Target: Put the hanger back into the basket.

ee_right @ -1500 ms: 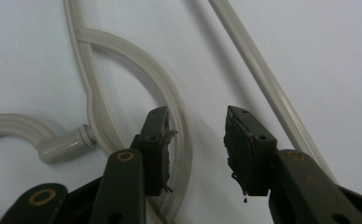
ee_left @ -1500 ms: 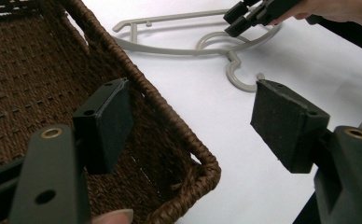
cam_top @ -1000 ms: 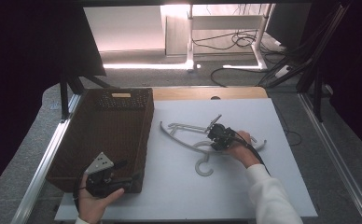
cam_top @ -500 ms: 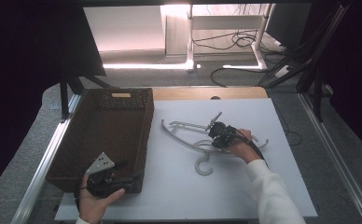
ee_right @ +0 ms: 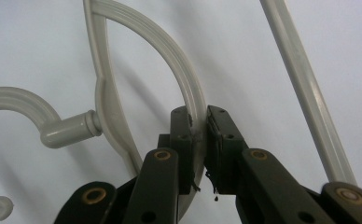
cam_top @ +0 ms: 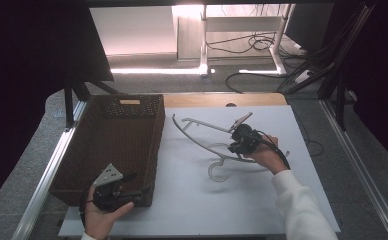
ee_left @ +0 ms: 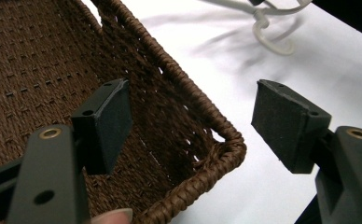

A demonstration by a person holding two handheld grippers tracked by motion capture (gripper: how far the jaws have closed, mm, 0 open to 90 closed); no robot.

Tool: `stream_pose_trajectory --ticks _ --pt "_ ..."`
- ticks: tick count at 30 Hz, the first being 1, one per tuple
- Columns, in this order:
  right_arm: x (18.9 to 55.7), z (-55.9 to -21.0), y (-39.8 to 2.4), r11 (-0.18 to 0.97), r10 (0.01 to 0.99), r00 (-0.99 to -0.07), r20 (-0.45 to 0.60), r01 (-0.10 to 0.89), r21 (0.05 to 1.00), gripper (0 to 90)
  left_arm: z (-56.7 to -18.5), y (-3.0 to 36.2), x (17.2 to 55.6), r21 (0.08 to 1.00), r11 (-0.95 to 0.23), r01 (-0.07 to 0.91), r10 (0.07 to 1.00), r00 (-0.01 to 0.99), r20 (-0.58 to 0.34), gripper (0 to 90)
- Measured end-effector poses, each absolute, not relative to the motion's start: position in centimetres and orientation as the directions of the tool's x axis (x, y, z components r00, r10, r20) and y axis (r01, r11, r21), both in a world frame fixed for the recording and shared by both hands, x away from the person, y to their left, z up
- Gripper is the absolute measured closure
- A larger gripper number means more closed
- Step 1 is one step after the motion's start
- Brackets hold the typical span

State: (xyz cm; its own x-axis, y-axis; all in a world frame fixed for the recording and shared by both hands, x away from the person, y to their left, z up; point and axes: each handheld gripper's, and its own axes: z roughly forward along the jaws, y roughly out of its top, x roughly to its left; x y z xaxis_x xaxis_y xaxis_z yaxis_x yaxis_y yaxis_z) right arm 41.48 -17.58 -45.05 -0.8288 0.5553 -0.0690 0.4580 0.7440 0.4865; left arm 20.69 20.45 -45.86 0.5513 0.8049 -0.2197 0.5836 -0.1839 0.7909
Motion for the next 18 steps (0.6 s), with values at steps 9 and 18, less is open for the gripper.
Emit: stream_pose_trajectory --ticks 9,18 --pt "40.6 -41.9 -17.9 0.620 0.594 -0.803 0.053 0.498 0.607 81.9 -45.8 20.5 20.7 0.793 -0.180 0.583 0.805 0.550 -0.222 28.1" --pt "39.9 -39.8 -17.5 0.477 0.614 -0.764 0.200 0.561 0.677 81.8 -45.6 20.7 20.6 0.799 -0.169 0.578 0.804 0.550 -0.228 27.9"
